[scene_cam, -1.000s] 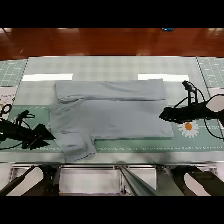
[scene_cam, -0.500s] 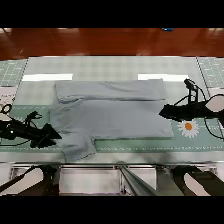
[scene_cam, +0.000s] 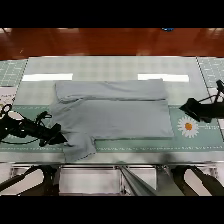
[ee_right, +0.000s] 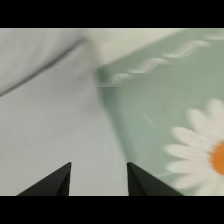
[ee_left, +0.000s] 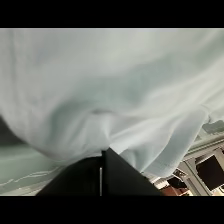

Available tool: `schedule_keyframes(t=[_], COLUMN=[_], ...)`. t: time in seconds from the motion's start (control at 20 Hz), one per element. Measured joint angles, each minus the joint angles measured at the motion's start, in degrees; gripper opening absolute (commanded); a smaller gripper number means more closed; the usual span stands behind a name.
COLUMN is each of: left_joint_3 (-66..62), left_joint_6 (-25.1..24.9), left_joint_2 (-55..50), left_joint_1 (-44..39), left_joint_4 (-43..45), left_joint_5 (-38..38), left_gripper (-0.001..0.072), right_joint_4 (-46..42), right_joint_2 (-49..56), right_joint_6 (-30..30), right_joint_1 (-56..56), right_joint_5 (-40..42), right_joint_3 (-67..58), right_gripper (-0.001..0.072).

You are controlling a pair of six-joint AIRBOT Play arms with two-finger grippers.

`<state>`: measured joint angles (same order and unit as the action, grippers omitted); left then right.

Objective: Fold the shirts.

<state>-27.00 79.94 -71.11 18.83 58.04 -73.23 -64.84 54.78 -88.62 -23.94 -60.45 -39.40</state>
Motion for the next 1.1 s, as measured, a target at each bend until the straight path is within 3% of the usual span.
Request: schedule_keyframes(t=[0.25, 0.6, 1.1], left_joint_3=[0.02, 0.04, -0.33], left_joint_6=[-0.66, -0.87, -1.31], left_joint_2=[1.66, 3.67, 4.37], left_joint_1=[-0.55, -0.96, -0.96], left_joint_4=[-0.33, 0.55, -0.72], left_joint_5=[1.55, -0.28, 0.96], left_gripper=[0.0016, 0.0016, 0.0017], right_joint_4=[-0.24, -4.70, 5.88], right_joint_2=[0.00, 0.42, 10.27], right_joint_6=[4.37, 6.99, 13.33], right_joint_1=[-8.61, -10.62, -6.05], right_joint_5=[-3.93, -10.14, -10.82], right_joint_3=[7.69, 10.62, 10.86], right_gripper=[0.0417, 0.0417, 0.0417])
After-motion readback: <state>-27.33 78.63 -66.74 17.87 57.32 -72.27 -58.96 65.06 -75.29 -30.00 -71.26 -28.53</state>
